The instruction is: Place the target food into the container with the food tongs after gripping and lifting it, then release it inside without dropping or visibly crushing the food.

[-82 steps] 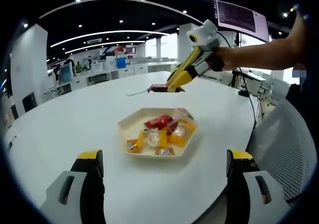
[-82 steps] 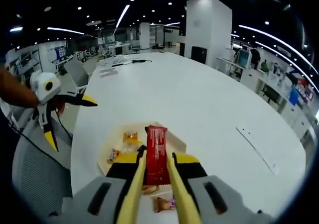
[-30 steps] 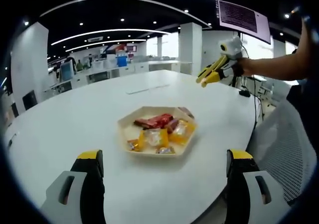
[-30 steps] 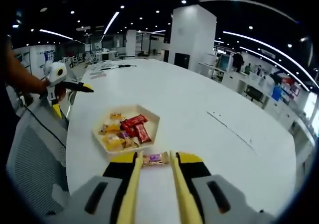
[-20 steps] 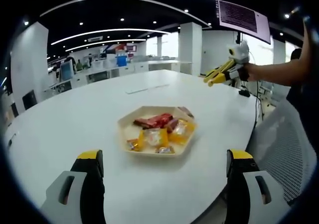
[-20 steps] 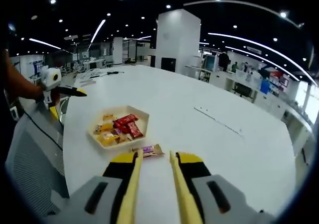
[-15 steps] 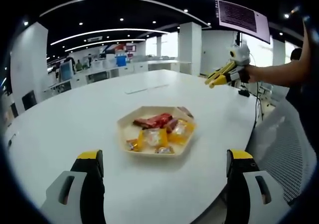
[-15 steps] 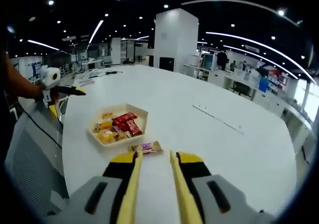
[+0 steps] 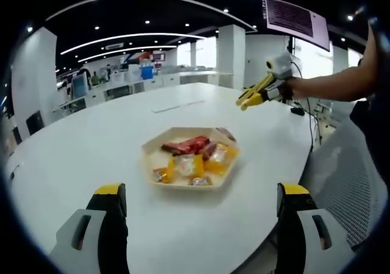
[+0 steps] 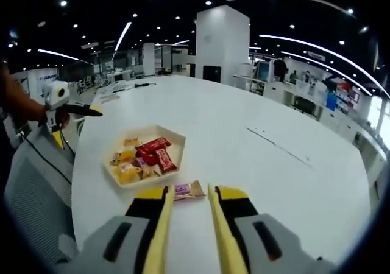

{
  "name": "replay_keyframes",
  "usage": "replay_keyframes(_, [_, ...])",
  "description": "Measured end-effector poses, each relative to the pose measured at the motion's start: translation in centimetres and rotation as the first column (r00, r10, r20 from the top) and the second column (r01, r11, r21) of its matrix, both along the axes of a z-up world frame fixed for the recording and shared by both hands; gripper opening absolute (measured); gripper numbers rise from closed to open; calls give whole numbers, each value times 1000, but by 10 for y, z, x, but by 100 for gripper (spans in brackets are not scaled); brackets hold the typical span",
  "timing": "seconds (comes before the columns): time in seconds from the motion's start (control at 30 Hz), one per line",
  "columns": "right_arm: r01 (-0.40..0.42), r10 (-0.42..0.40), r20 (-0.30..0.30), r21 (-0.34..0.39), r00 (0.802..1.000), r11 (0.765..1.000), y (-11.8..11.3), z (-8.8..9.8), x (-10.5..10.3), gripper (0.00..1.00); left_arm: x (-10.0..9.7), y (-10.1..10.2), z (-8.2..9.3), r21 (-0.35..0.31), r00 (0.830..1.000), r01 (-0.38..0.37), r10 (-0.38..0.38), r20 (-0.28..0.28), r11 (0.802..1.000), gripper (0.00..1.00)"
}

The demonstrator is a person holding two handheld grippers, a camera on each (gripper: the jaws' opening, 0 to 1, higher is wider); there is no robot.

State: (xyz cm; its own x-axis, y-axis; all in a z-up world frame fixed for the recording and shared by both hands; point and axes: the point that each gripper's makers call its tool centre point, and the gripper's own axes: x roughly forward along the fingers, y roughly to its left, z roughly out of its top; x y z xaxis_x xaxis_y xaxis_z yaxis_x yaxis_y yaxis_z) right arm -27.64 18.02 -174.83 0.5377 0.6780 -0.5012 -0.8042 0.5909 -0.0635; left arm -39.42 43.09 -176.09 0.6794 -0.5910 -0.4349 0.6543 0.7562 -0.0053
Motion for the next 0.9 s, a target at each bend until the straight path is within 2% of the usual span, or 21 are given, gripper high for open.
replay_keyframes(0.1, [-22,22,-2,-9,1000,1000,10,-1,7,30,1,1,1,-3,1000,-6,6,2,1000,100])
replay_keyframes(0.13, [-47,47,0,-24,999,999,14,-3,8,30,1,1,1,-4,1000,-8,8,2,1000,100])
replay_keyframes(0.2, [-134,132,-35,-49,991,990,23,-11,2,29,1,2,1,-7,1000,-10,10,2,1000,100])
replay_keyframes(0.33, [-196,193,-38,-118,980,973,25,-23,3,30,1,2,1,-9,1000,-14,14,1,1000,100])
replay_keyframes(0.53, [-181,177,-50,-107,983,978,27,-27,15,30,2,3,1,-11,1000,-21,21,-3,1000,100])
replay_keyframes(0.7, [-110,102,-67,-130,993,985,28,-37,35,30,1,4,-1,-7,1000,-24,24,-11,1000,100])
replay_keyframes(0.9, [-105,94,-77,-154,993,982,35,-48,41,29,3,6,-2,-5,999,-34,34,-13,999,100])
